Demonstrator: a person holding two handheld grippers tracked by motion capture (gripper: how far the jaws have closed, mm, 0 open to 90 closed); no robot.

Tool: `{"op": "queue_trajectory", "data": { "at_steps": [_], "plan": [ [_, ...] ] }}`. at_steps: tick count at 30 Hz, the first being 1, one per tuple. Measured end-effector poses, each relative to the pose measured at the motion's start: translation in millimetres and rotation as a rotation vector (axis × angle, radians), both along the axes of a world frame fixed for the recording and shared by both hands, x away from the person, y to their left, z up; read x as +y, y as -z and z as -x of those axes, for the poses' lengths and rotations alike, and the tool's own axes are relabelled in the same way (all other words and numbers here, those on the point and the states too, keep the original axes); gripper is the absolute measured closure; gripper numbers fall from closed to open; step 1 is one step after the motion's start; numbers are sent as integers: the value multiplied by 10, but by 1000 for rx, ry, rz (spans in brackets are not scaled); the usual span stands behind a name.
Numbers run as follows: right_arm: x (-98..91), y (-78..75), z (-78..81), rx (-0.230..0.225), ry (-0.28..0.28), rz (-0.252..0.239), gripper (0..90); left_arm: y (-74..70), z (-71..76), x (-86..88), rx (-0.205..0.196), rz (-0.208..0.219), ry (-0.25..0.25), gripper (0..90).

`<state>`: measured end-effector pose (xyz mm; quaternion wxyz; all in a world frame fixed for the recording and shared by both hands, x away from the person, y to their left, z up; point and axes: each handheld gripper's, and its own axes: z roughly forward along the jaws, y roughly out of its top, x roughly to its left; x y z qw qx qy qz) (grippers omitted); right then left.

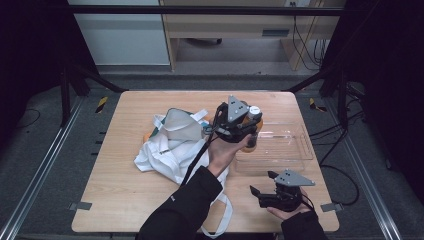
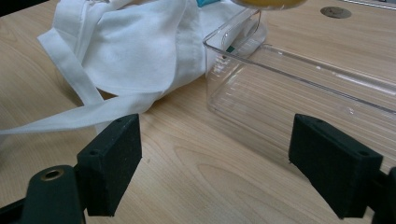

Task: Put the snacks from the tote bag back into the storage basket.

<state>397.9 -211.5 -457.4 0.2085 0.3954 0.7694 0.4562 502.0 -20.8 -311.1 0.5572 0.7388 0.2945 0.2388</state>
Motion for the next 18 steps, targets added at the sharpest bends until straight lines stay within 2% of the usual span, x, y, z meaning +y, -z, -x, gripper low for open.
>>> {"op": "queue_trajectory", "data": {
  "at_steps": [18],
  "plan": [
    [1,2,-1,-5,-2,4,175,319,-51,-55,35,-16,6,585]
  ]
}}
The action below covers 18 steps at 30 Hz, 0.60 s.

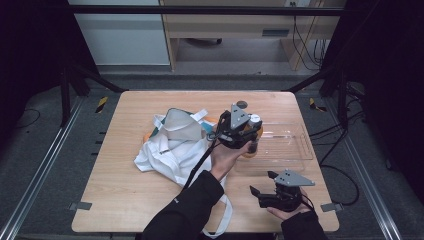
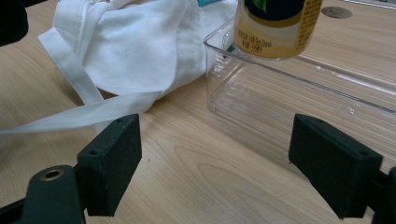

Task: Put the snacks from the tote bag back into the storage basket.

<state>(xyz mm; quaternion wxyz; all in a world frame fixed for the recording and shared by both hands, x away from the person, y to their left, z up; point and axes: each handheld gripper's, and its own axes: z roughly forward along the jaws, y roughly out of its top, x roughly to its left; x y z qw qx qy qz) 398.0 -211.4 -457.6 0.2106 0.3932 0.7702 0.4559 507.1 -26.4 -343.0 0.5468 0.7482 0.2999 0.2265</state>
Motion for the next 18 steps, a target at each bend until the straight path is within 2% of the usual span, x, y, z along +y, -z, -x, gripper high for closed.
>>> {"op": "queue_trajectory", "data": {
  "at_steps": [11,18],
  "plan": [
    [6,4,0,8,0,-1,175,184,16,16,16,-15,0,585],
    [10,4,2,11,-1,-2,175,253,7,23,22,-26,-5,585]
  ]
}}
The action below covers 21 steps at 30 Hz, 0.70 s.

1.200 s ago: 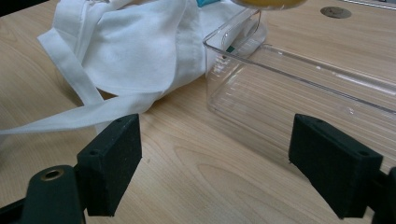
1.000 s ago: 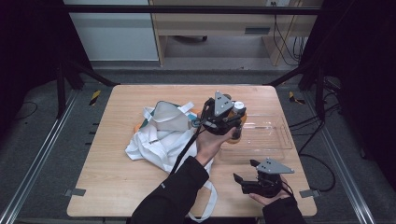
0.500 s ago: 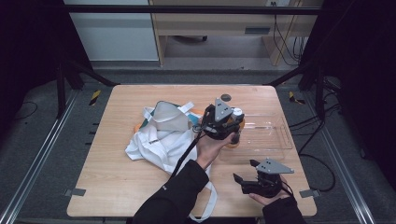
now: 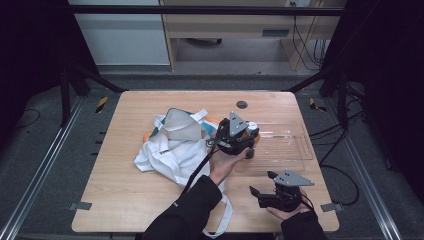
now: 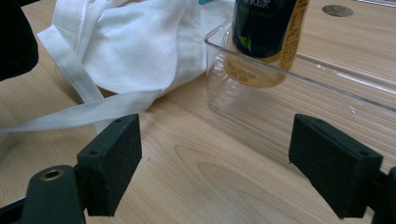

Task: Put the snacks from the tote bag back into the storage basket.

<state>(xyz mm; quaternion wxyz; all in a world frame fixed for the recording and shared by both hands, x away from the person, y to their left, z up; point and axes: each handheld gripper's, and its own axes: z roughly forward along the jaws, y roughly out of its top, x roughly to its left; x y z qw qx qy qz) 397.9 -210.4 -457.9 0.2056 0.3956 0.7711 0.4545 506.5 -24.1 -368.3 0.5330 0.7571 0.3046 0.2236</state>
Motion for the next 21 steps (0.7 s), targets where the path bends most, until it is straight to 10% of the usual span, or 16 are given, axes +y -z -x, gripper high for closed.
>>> {"op": "queue_trajectory", "data": {
  "at_steps": [21],
  "plan": [
    [7,3,0,2,0,5,175,218,1,45,34,-27,-4,585]
  ]
}}
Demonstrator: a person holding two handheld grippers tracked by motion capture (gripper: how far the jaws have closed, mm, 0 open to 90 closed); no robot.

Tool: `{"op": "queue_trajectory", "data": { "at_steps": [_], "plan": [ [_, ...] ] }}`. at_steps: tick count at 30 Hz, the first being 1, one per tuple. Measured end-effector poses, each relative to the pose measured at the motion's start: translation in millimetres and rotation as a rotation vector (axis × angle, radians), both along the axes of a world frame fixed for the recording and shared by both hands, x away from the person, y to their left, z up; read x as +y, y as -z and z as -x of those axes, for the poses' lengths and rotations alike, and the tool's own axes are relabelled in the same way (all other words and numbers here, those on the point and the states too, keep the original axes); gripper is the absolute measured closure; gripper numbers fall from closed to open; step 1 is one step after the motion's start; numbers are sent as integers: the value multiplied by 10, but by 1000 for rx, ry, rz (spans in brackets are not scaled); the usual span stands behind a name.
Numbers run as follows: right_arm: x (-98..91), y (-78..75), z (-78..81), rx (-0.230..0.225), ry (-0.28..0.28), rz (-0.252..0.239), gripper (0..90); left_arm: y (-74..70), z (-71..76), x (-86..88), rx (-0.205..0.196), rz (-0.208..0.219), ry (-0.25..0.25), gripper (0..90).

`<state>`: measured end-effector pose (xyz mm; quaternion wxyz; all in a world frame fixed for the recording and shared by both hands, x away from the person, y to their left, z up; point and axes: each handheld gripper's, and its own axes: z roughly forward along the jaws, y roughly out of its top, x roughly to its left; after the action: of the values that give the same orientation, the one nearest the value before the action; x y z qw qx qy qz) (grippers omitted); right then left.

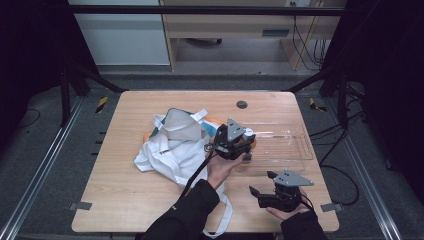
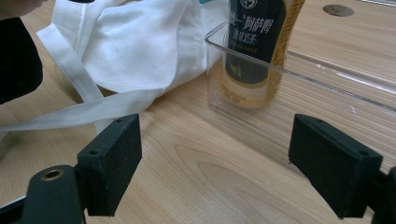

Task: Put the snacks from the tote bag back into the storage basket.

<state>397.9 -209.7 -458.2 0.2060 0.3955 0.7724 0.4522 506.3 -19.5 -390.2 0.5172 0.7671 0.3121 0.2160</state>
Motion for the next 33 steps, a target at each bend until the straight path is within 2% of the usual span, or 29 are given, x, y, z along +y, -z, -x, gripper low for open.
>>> {"op": "queue_trajectory", "data": {
  "at_steps": [7,24,29,33],
  "plan": [
    [0,1,-1,0,0,-1,175,48,4,-2,8,-3,-1,585],
    [1,2,-2,-1,2,1,174,69,14,14,-14,-12,24,573],
    [-5,4,-7,-4,5,6,174,-12,44,92,-21,-4,39,459],
    [-5,4,-6,-4,8,5,174,-102,96,196,-32,-49,59,355]
  ]
}}
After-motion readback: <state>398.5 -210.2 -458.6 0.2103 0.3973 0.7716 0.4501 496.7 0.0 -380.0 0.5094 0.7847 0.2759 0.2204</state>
